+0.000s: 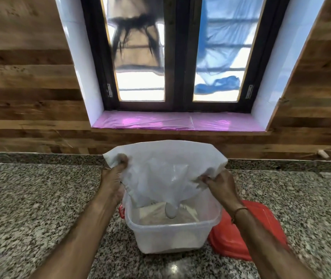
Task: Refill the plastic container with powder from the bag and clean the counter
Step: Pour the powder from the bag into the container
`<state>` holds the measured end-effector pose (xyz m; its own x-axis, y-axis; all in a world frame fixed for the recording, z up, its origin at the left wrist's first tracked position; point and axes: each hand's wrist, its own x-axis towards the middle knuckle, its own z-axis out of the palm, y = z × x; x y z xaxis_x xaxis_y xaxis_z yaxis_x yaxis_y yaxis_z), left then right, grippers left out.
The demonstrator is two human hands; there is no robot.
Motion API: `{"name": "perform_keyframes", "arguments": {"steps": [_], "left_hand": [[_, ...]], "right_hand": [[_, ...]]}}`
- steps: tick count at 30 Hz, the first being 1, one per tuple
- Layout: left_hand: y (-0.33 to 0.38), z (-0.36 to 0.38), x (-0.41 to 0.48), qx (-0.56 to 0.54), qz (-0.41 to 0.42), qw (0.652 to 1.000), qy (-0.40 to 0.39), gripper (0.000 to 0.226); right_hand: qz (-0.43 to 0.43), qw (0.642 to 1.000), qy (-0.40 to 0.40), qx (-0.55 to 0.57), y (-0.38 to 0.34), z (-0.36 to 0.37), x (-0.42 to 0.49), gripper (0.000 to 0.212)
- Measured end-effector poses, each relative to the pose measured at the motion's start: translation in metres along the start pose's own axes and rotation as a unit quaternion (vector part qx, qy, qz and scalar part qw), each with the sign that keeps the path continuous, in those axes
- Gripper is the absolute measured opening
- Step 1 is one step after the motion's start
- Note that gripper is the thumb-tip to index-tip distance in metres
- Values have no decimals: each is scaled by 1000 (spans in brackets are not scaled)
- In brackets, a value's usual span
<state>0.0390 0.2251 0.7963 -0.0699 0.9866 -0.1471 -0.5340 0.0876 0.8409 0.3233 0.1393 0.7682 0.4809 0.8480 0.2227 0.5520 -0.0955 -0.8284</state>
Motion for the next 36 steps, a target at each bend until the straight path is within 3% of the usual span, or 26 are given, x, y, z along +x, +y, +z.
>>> {"name": "perform_keyframes", "arguments": {"steps": [1, 3, 5, 7, 9, 11, 15, 16, 19, 20, 21, 23, 27, 29, 31, 33, 34, 36], "left_hand": [[2, 0, -1, 2, 9, 1000, 1, 22], [7, 0, -1, 4, 18, 1000, 4, 24], [9, 0, 0, 11, 24, 1000, 0, 24], [8, 0, 0, 15, 27, 1000, -4, 23], [4, 1, -1, 18, 31, 999, -11, 24], [3, 3, -2, 1, 30, 999, -13, 26], [1, 8, -1, -11, 19, 1000, 18, 25], [0, 9, 0, -9, 19, 999, 28, 25], [-2, 11, 2, 27, 58, 997, 44, 21], [-4, 11, 2, 79, 90, 991, 50, 29], [-7, 10, 3, 156, 131, 977, 64, 47], [-10, 11, 0, 343, 229, 906, 95, 77], [-12, 28, -6, 582, 375, 719, 54, 74], [-13, 35, -2, 643, 418, 641, 4, 69], [-11, 51, -1, 654, 443, 609, -71, 58], [-9, 73, -7, 635, 476, 591, -144, 32], [-8, 84, -10, 617, 494, 590, -165, 19], [-7, 104, -13, 583, 496, 625, -155, 7]], "right_hand": [[-24, 997, 26, -65, 3, 1, -2, 20], [-16, 997, 23, -68, 6, -3, -2, 40], [-5, 1000, -13, -12, 10, -5, 0, 37], [2, 991, -57, 124, 10, -7, 3, 14], [8, 975, -67, 210, 9, -12, 5, 22], [3, 980, -47, 191, 12, -13, 7, 16], [41, 981, -21, 187, 18, -15, 2, 51], [51, 976, -16, 211, 14, -17, 1, 51], [84, 938, -50, 332, 9, -18, 3, 18], [81, 934, -57, 342, 5, -20, 2, 9], [72, 937, -62, 336, 4, -19, 1, 6], [55, 949, -60, 305, 7, -14, 2, 7], [32, 961, -49, 268, 7, -10, 6, 25], [13, 964, -65, 258, 3, -12, 7, 20], [-2, 965, -98, 243, 0, -12, 7, 22], [-2, 961, -93, 262, -1, -11, 10, 19], [10, 952, -91, 291, -1, -13, 10, 10], [40, 941, -94, 323, -2, -12, 9, 28]]}}
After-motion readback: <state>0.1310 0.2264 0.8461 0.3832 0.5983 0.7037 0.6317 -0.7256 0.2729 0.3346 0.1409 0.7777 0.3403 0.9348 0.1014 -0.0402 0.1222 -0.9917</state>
